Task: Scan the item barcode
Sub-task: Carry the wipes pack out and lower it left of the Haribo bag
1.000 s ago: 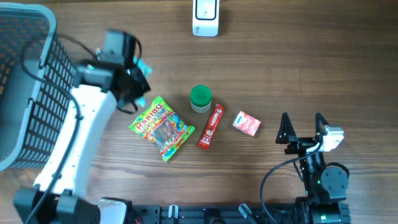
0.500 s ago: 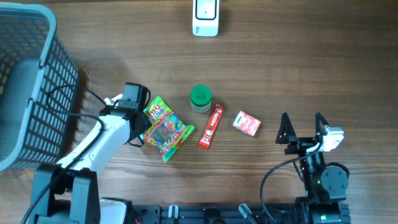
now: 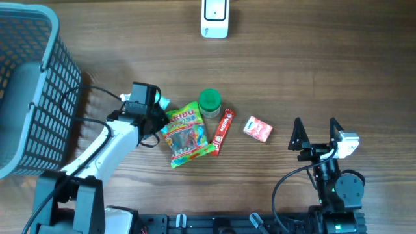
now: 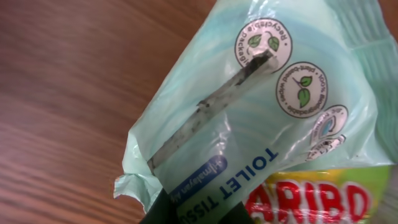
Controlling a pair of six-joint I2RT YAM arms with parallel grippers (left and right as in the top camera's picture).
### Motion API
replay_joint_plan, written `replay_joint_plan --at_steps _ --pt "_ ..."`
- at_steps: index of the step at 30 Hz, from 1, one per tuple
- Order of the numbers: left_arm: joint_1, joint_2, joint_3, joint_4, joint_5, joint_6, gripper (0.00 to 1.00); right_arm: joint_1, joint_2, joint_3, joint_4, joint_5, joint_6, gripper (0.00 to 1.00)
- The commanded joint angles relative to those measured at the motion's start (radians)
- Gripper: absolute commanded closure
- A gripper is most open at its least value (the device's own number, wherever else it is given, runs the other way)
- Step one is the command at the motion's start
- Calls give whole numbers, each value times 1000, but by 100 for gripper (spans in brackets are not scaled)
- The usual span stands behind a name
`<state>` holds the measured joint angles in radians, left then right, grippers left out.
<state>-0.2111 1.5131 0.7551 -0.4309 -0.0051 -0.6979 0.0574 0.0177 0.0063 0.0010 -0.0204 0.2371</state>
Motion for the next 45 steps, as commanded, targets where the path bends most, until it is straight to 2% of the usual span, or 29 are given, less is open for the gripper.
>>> replay_joint_plan --at_steps 1,4,8,9,10,13,14,15,16,19,22,24,25,27,31,37,41,45 --pt "-21 -11 -3 55 58 -14 90 5 -4 -1 5 14 2 0" --pt "-21 -11 -3 53 56 -14 96 5 -4 -1 5 14 2 0" --pt "-20 -12 -3 -10 -77 -87 96 5 -4 -1 5 14 2 0" --pt "-20 -12 -3 -23 -118 -100 92 5 -4 -1 5 14 2 0" --pt "-20 -12 -3 -26 -142 -99 81 5 -4 -1 5 14 2 0" --pt "-20 -12 -3 -26 -151 -88 36 5 -4 -1 5 14 2 0" --pt "-20 -12 -3 -26 -156 -72 34 5 -4 -1 5 14 2 0" --pt "-20 -11 -3 -22 -164 -63 22 5 -4 -1 5 14 2 0" --pt "-20 -13 -3 -22 -188 -62 0 5 -4 -1 5 14 2 0" --pt "-20 -27 2 -23 -217 -58 0 5 -4 -1 5 14 2 0" --pt "-20 -54 23 -23 -217 -38 3 5 -4 -1 5 14 1 0" --pt "-20 -75 45 -21 -217 -16 16 5 -4 -1 5 14 2 0" --pt "-20 -84 56 -21 -217 -7 51 5 -4 -1 5 14 2 0" --pt "-20 -100 70 -6 -216 -6 95 5 -4 -1 5 14 2 0" --pt "-20 -102 69 9 -204 -14 96 5 -4 -1 5 14 2 0" --pt "-20 -5 67 -4 -200 -17 96 5 -4 -1 5 14 2 0" --pt "-20 98 67 -32 -111 -21 96 5 -4 -1 5 14 2 0" --pt "-21 166 66 -114 -82 -97 96 5 -4 -1 5 14 2 0"
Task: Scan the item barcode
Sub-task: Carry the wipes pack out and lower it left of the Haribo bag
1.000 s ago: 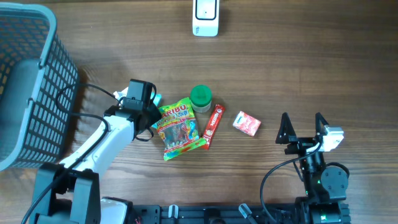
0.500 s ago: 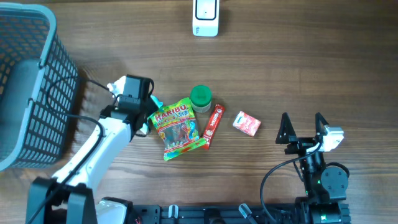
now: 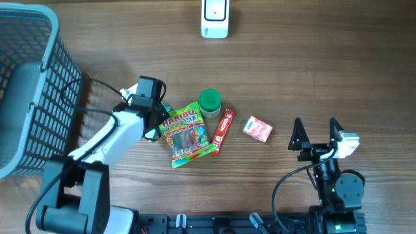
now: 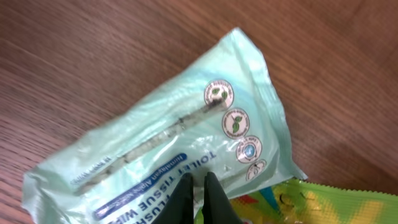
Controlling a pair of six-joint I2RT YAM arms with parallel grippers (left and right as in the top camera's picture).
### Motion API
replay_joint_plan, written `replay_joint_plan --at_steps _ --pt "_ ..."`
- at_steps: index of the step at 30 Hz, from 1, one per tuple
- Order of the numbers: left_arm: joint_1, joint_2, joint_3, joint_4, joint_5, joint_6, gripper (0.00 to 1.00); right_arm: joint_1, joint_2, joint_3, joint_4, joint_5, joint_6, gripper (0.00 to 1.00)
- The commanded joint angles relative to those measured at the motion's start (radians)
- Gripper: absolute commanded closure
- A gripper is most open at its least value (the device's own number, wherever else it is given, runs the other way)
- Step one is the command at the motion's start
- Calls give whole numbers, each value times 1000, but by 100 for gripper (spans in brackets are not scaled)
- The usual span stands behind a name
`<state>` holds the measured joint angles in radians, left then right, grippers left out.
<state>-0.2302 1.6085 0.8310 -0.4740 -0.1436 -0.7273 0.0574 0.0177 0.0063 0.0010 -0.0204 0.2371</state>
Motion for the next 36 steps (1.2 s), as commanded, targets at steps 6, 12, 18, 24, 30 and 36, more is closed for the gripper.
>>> replay_joint_plan --at_steps 6,12,18,24,30,36 --pt "0 34 3 -87 45 -60 96 5 -4 -1 5 14 2 0" --pt "-1 -179 145 -182 40 23 96 5 -4 -1 5 14 2 0" --pt "-1 -341 175 -224 -47 39 96 5 -4 -1 5 14 2 0" --pt "-1 -291 114 -283 -89 19 96 5 -4 -1 5 14 2 0" --pt "-1 -163 -16 -255 -61 -91 96 5 -4 -1 5 14 2 0" --pt "-1 -82 -84 -253 -36 -169 96 5 -4 -1 5 14 2 0"
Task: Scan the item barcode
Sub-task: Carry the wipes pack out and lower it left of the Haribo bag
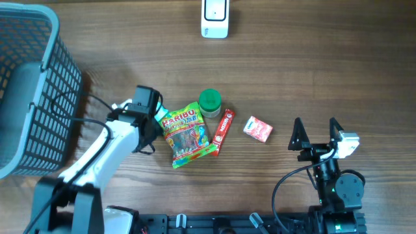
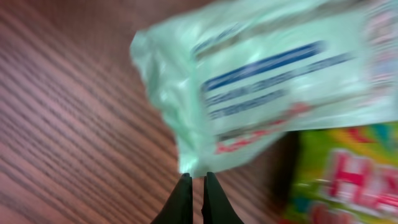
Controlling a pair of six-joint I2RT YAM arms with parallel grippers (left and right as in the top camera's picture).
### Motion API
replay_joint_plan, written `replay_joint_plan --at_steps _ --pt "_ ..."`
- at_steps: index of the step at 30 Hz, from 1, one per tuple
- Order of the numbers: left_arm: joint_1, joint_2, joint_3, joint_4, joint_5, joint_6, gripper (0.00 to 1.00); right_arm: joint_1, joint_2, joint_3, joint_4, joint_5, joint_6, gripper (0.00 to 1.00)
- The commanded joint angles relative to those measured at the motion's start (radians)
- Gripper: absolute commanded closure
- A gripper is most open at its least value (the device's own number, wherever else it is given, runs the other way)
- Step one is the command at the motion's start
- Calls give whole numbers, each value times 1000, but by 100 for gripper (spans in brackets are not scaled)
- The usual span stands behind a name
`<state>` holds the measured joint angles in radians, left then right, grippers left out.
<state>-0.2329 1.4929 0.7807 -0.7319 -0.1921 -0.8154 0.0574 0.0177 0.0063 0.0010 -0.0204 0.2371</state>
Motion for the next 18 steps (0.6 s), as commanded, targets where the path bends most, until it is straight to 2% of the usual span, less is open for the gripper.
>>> replay_joint_plan --at_steps 1,6,12,18 --pt "2 39 -38 6 16 -80 96 5 -4 -1 5 14 2 0" --pt "0 9 -31 6 27 -62 96 5 -4 -1 5 14 2 0" --pt "-39 -204 18 -6 31 -34 96 5 -4 -1 5 14 2 0" --pt "-3 -312 20 13 -64 -27 96 5 -4 -1 5 14 2 0"
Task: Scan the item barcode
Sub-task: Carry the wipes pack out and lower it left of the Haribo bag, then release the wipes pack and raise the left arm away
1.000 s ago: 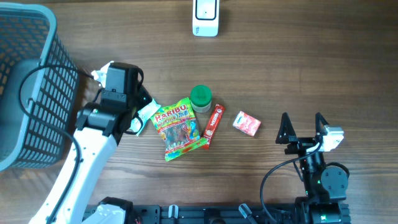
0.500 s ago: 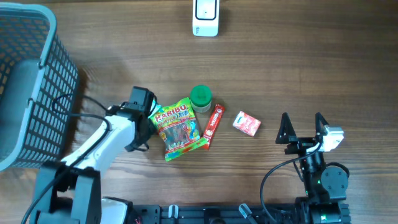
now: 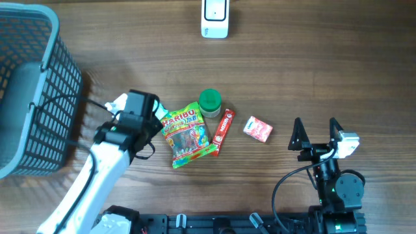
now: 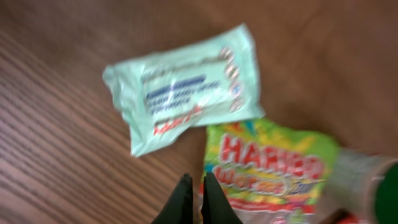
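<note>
A mint-green toilet tissue pack [image 4: 186, 87] lies flat on the wooden table; in the overhead view my left arm covers it. Against its lower right edge lies a bright Haribo bag [image 3: 188, 133]. My left gripper [image 4: 194, 186] is shut with nothing between its fingers. It hovers above the table at the Haribo bag's left edge, clear of the tissue pack. The white scanner [image 3: 214, 16] stands at the far edge. At the front right, my right gripper [image 3: 315, 121] stands open and holds nothing.
A grey mesh basket [image 3: 29, 91] fills the left side. Right of the Haribo bag stand a green-lidded jar [image 3: 209, 102], a red stick pack [image 3: 223, 130] and a small pink box [image 3: 258, 129].
My left gripper has drawn back from the tissue pack's end. The whole pack and the Haribo bag now show in the left wrist view. The right arm has not moved.
At first my left wrist was pressed close against the tissue pack, which overlapped the Haribo bag. Then the shut fingers stood over the pack's long edge, later at its end. Now they are farther off and the pack lies flat beside the bag.
</note>
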Controlling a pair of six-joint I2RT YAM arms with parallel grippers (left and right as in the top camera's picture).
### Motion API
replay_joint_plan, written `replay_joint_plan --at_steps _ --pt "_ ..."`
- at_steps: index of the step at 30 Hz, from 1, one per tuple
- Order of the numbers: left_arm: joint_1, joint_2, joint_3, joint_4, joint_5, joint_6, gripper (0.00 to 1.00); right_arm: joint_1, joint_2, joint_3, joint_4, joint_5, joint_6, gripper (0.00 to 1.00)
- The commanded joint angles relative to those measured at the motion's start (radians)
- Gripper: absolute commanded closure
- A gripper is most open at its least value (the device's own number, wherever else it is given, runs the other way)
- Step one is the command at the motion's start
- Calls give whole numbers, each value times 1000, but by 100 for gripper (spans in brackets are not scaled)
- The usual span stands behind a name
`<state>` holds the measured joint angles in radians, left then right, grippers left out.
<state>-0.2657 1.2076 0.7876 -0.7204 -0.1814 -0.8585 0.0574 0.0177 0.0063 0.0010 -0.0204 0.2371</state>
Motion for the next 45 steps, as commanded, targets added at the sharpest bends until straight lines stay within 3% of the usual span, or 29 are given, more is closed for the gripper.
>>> replay_joint_plan --at_steps 1,9,17,23,27,28,29,30,38,41,45 --pt "40 -20 13 1 -75 22 96 5 -4 -1 5 14 2 0" --pt "121 192 9 69 -71 24 96 5 -4 -1 5 14 2 0" --pt "108 434 9 143 111 24 96 5 -4 -1 5 14 2 0" --pt "95 372 17 121 80 97 96 5 -4 -1 5 14 2 0" --pt "95 224 75 44 20 97 96 5 -4 -1 5 14 2 0" --pt "95 146 116 16 -8 114 76 5 -4 -1 5 14 2 0" --pt "95 99 142 9 -19 131 46 5 -4 -1 5 14 2 0" --pt "95 52 171 9 -27 153 0 5 -4 -1 5 14 2 0" --pt "95 -225 378 205 -64 275 0 5 -4 -1 5 10 6 0" --pt "95 -275 420 293 -102 343 0 5 -4 -1 4 -20 94 0" --pt "95 -322 474 323 -201 404 0 5 -3 12 54 -403 206 0"
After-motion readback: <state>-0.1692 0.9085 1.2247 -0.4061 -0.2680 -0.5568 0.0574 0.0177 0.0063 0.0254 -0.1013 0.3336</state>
